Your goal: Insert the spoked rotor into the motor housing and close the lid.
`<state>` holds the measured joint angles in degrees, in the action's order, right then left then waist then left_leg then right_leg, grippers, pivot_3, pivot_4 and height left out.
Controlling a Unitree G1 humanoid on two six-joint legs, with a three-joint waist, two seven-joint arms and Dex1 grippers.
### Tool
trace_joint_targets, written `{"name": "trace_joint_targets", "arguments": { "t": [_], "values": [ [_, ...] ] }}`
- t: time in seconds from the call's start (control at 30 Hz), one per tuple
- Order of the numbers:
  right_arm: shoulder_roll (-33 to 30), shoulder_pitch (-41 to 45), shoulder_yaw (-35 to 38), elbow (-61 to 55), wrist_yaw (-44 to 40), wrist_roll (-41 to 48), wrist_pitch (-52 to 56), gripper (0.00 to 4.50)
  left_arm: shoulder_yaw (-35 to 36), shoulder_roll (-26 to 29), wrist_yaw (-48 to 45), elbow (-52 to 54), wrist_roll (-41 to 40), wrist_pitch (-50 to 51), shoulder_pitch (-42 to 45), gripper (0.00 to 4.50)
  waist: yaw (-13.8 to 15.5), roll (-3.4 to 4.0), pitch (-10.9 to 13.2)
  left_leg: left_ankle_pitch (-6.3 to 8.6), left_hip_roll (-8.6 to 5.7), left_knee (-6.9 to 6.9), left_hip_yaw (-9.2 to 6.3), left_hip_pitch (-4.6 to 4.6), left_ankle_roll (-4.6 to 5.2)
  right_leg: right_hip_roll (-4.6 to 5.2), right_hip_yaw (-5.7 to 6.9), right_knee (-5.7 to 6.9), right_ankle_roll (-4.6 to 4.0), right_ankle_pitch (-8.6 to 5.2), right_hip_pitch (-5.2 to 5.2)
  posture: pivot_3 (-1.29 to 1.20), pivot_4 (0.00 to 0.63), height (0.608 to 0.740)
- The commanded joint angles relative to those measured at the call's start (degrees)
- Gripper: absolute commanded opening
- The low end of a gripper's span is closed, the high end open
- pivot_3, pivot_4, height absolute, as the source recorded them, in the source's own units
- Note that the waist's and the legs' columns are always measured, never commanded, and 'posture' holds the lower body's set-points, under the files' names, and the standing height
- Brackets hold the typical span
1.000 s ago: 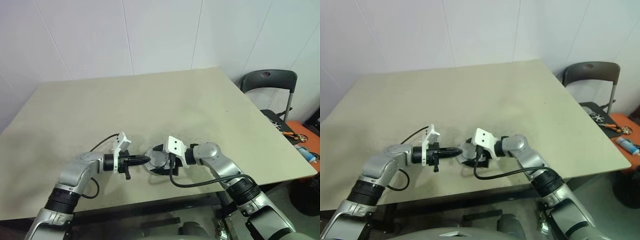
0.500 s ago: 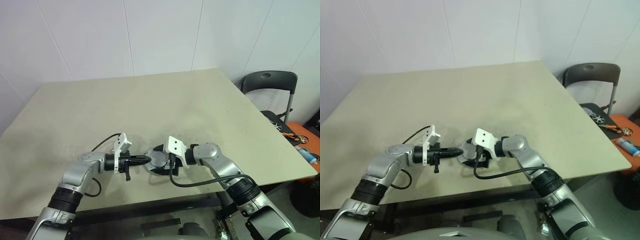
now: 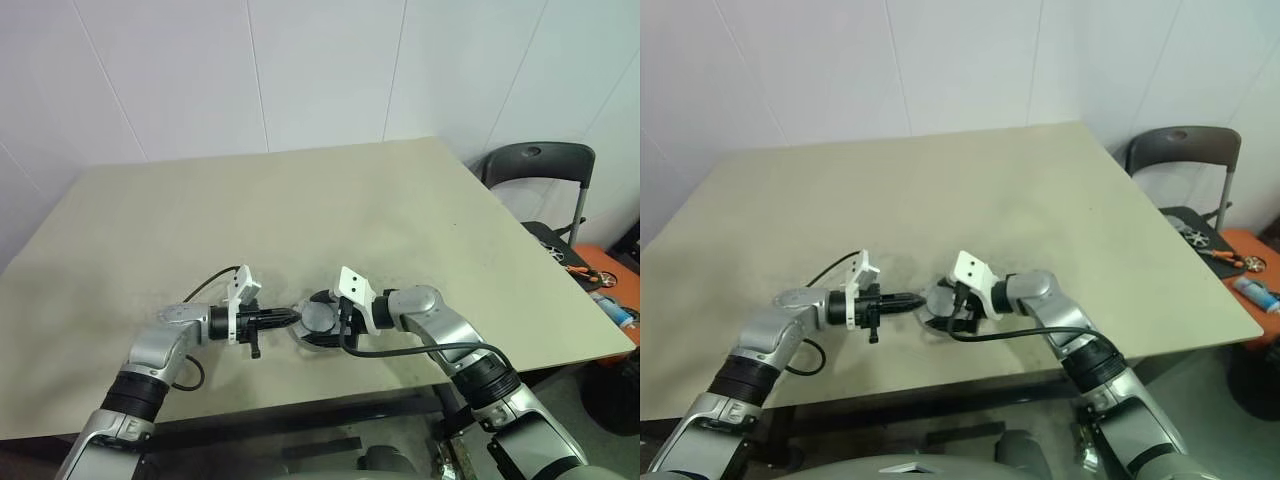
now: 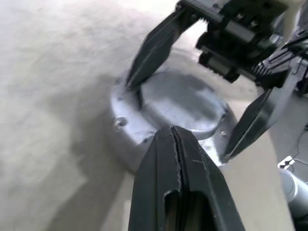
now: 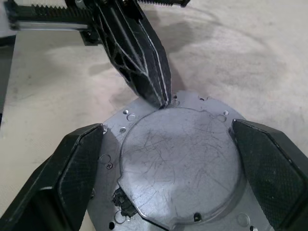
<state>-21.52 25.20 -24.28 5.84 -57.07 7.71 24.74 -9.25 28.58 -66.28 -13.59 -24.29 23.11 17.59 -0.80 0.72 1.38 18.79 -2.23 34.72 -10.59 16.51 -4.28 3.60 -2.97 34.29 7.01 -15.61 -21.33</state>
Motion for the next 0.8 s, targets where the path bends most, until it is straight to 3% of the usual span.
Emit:
{"name": "trace_joint_targets", "arguments": {
  "t": [0.03, 0.47, 0.8],
  "values": [
    [-2.0, -3.2, -4.2, 3.9, 0.3, -4.0, 3.9, 4.47, -0.5, 0.3, -0.1, -2.2, 2.2, -0.2, -0.3, 0.0, 0.0, -0.02, 0.0, 0.0, 0.0, -0.01, 0.0, 0.0, 0.0, 0.0, 0.0, 0.0, 0.0, 0.0, 0.0, 0.0, 0.0, 0.74],
    [0.7, -1.7, -1.2, 0.4, 5.3, -4.1, -1.0, 4.47, -0.4, -0.2, 0.9, 0.4, 1.9, 2.2, 0.1, 0.0, 0.2, -0.06, 0.5, 0.0, -0.01, 0.04, -0.02, 0.25, 0.0, 0.02, 0.0, 0.0, 0.12, 0.08, -0.16, 0.0, 0.0, 0.74],
    [2.4, -0.4, 1.6, -0.9, 4.2, 0.3, 7.4, 4.47, 0.0, 0.0, 1.8, 2.0, 1.9, 3.8, 0.0, 0.0, 0.2, -0.08, 0.5, -0.03, -0.03, 0.33, -0.03, 0.98, -0.03, 0.01, 0.0, 0.26, -0.06, 0.26, -0.87, 0.0, 0.0, 0.74]
  ]
}}
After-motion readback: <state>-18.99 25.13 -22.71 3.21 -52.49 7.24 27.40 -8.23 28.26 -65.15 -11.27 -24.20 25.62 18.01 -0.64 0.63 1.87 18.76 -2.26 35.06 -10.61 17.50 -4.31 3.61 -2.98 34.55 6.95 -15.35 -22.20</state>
